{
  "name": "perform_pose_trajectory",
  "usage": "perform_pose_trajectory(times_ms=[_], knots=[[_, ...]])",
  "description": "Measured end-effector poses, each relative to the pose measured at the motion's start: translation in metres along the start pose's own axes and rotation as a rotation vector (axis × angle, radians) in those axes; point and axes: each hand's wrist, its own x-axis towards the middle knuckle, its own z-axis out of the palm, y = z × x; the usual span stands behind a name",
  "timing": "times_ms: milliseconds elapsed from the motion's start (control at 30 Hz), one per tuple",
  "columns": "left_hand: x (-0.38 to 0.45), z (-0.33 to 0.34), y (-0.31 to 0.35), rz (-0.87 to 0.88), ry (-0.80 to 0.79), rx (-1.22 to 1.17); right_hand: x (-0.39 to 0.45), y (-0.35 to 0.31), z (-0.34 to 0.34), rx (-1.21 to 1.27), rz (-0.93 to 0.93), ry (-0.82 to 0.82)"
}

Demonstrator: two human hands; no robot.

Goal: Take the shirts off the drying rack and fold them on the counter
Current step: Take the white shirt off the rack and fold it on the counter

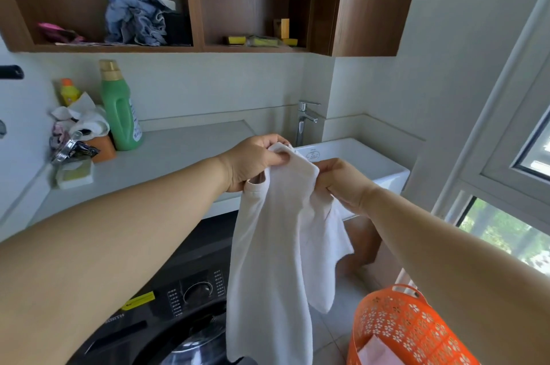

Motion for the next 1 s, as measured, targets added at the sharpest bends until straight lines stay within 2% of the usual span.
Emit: perform_pose_trajectory(times_ms=[133,267,400,533,633,767,867,933,1000], knots=[[-0.001,-0.008,0.001,0.012,0.032,-0.027,0.004,-0.001,0.005,-0.1,0.085,-0.023],[-0.003,-0.021,0.005,0.024,0.134,-0.132,-0.003,0.005,0.012,-0.432,0.214,-0.08],[-0.007,-0.033,0.009,0.041,0.222,-0.196,0.003,0.027,0.008,-0.46,0.33,-0.177],[-0.008,-0.047,0.004,0.045,0.331,-0.176,0.003,0.032,-0.003,-0.683,0.344,-0.18],[-0.011,-0.059,-0.004,0.027,0.366,0.003,0.003,0.029,-0.018,-0.678,0.301,-0.04],[-0.019,-0.087,-0.022,-0.111,0.23,0.509,0.0,0.018,-0.04,-0.558,0.19,0.224],[-0.022,-0.094,-0.031,-0.191,0.196,0.829,-0.002,0.008,-0.046,-0.585,0.168,0.182],[-0.018,-0.093,-0.038,-0.195,0.263,0.878,-0.003,0.001,-0.047,-0.617,0.146,0.172],[-0.014,-0.093,-0.046,-0.187,0.366,0.77,-0.004,-0.006,-0.052,-0.556,0.114,0.219]])
